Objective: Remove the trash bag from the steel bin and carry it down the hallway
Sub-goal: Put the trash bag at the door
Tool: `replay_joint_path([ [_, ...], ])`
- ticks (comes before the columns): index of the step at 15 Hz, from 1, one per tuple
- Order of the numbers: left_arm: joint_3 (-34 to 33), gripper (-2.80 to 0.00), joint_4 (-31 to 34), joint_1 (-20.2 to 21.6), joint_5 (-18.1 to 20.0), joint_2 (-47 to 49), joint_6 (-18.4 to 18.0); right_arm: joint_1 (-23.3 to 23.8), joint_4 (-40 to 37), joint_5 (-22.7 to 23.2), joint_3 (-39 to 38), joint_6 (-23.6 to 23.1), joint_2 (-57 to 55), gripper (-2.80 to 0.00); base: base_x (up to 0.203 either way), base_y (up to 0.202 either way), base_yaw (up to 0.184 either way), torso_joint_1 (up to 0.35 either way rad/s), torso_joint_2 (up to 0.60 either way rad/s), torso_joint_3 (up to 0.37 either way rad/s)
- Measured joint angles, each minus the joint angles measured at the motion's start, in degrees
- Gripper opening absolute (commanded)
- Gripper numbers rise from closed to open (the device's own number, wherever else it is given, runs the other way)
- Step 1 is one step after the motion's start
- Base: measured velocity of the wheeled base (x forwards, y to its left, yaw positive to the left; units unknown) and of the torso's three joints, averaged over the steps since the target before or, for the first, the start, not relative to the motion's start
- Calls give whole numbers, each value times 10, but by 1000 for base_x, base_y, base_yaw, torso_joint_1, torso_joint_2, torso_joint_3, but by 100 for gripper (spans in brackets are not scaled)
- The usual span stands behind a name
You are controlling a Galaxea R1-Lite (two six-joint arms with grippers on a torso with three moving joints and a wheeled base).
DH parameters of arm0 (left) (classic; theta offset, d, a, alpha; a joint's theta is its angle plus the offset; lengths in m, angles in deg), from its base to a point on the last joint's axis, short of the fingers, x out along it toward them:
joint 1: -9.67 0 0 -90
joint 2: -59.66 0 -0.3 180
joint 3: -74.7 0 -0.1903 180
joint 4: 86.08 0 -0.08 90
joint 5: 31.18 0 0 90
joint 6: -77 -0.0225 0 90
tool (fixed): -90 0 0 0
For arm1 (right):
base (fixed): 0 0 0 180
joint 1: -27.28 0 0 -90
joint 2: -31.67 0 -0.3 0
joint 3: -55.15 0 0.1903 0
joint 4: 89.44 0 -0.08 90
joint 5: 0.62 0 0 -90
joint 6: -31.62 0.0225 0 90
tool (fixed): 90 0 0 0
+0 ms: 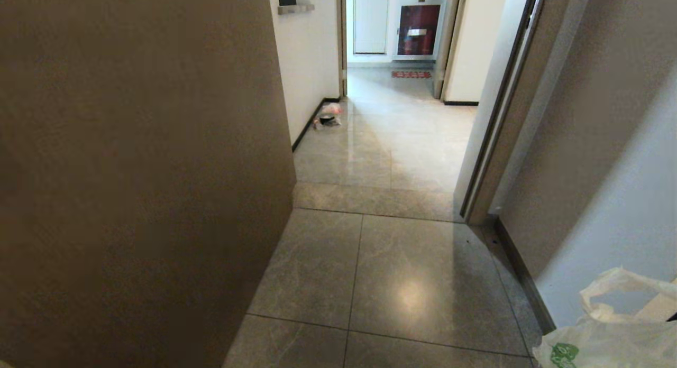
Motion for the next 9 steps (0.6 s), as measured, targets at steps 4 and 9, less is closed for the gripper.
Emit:
replay_joint_path([
  [4,0,-280,0,0,0,0,0,0,0,0,0,0,0,-280,196,0,0,2,4,1],
  [9,0,-280,0,0,0,0,0,0,0,1,0,-2,0,-280,193,0,0,1,1,2],
])
